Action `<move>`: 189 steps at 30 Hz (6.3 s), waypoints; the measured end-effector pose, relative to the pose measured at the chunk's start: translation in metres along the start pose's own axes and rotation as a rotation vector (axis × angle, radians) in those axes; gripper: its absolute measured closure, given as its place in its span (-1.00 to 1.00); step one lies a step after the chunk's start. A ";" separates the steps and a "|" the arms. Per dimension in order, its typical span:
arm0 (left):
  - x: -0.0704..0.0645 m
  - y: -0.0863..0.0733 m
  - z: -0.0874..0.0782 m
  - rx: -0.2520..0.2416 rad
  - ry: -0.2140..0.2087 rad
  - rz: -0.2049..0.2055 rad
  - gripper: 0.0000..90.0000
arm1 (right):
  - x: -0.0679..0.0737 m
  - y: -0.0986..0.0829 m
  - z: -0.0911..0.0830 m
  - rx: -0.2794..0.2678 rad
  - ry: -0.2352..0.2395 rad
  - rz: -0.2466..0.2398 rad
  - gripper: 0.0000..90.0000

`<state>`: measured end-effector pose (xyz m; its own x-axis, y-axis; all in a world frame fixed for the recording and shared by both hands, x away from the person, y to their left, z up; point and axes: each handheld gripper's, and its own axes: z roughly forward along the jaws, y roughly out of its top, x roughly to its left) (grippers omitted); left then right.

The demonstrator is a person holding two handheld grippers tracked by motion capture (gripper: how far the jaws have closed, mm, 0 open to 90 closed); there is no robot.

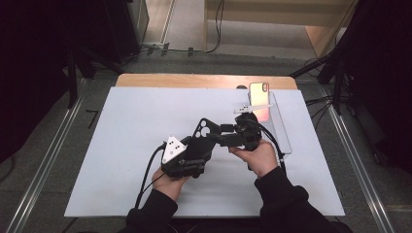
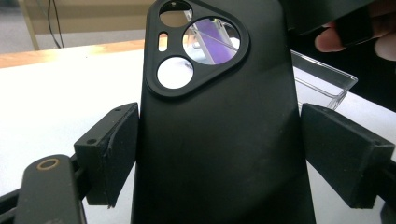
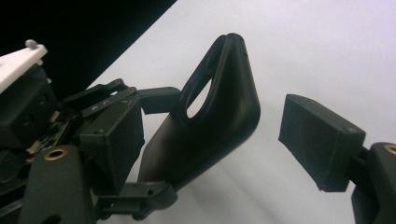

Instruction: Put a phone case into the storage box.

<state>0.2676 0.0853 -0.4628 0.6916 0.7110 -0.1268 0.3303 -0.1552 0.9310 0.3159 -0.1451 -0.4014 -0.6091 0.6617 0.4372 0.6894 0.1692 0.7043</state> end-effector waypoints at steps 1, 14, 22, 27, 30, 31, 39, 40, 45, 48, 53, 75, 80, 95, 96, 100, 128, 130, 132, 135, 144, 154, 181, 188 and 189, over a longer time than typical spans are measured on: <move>0.000 0.000 0.000 -0.003 0.001 0.000 -0.67 | 0.000 0.001 0.002 -0.002 0.006 0.003 -0.52; 0.000 0.001 -0.003 -0.028 0.003 -0.009 -0.67 | -0.008 0.005 0.012 -0.004 0.101 0.100 0.31; -0.001 0.001 -0.003 -0.044 -0.026 -0.025 -0.67 | -0.015 0.007 0.007 0.011 0.193 0.198 0.65; 0.000 0.001 -0.002 -0.041 -0.045 -0.036 -0.68 | -0.013 0.008 0.006 0.012 0.207 0.192 0.70; -0.001 0.002 -0.002 -0.037 -0.056 -0.052 -0.68 | -0.012 0.008 0.005 0.014 0.206 0.191 0.70; -0.001 0.002 -0.002 -0.035 -0.054 -0.052 -0.68 | -0.012 0.008 0.004 0.014 0.204 0.191 0.70; -0.002 0.005 -0.002 -0.010 -0.060 -0.047 -0.70 | -0.009 0.009 0.003 0.019 0.226 0.186 0.73; -0.002 0.006 -0.002 -0.011 -0.062 -0.051 -0.70 | -0.008 0.009 0.003 0.021 0.229 0.189 0.73; -0.002 0.010 -0.003 0.006 -0.063 -0.039 -0.71 | -0.007 0.010 0.001 0.019 0.236 0.183 0.73; -0.003 0.012 -0.002 0.030 -0.066 -0.048 -0.71 | -0.006 0.010 0.000 0.024 0.225 0.166 0.73; -0.002 0.014 -0.003 0.058 -0.073 -0.056 -0.71 | -0.005 0.010 0.000 0.030 0.180 0.136 0.73; 0.014 0.030 -0.007 0.285 -0.134 -0.093 -0.62 | 0.006 0.006 -0.009 0.020 0.013 -0.118 0.72; 0.021 0.035 -0.013 0.307 -0.168 -0.082 -0.50 | 0.004 0.005 -0.011 0.019 0.028 -0.131 0.72; 0.036 0.049 -0.021 0.378 -0.269 -0.029 -0.36 | -0.001 0.002 -0.018 0.046 0.101 -0.195 0.72; 0.036 0.050 -0.022 0.377 -0.268 -0.021 -0.36 | -0.001 0.002 -0.018 0.045 0.106 -0.201 0.72; 0.039 0.055 -0.026 0.377 -0.279 0.018 -0.27 | -0.002 0.002 -0.019 0.060 0.142 -0.236 0.72; 0.044 0.077 -0.021 0.382 -0.515 0.122 -0.19 | 0.004 -0.002 -0.011 0.160 0.373 -0.462 0.72; 0.044 0.076 -0.021 0.383 -0.525 0.128 -0.11 | 0.005 -0.002 -0.010 0.166 0.380 -0.467 0.72; 0.044 0.076 -0.021 0.377 -0.532 0.135 -0.06 | 0.005 -0.003 -0.009 0.171 0.392 -0.474 0.72; 0.045 0.076 -0.021 0.376 -0.553 0.133 0.01 | 0.007 -0.003 -0.008 0.179 0.407 -0.487 0.72; 0.043 0.073 -0.023 0.381 -0.600 0.188 0.43 | 0.011 -0.004 -0.006 0.190 0.434 -0.505 0.72; 0.043 0.072 -0.024 0.399 -0.635 0.182 0.69 | 0.007 -0.004 -0.006 0.193 0.453 -0.502 0.71; 0.064 0.083 -0.036 0.453 -0.424 -0.035 0.71 | 0.002 -0.006 -0.005 0.007 0.219 -0.348 -0.42; 0.065 0.087 -0.040 0.447 -0.341 -0.047 0.71 | 0.001 -0.011 0.000 -0.023 0.231 -0.330 -0.65; 0.065 0.088 -0.040 0.447 -0.331 -0.052 0.71 | 0.001 -0.011 0.001 -0.022 0.228 -0.329 -0.68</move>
<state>0.3157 0.1454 -0.3756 0.8083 0.4832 -0.3364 0.5597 -0.4530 0.6939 0.3079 -0.1456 -0.4089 -0.8689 0.3955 0.2977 0.4362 0.3275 0.8381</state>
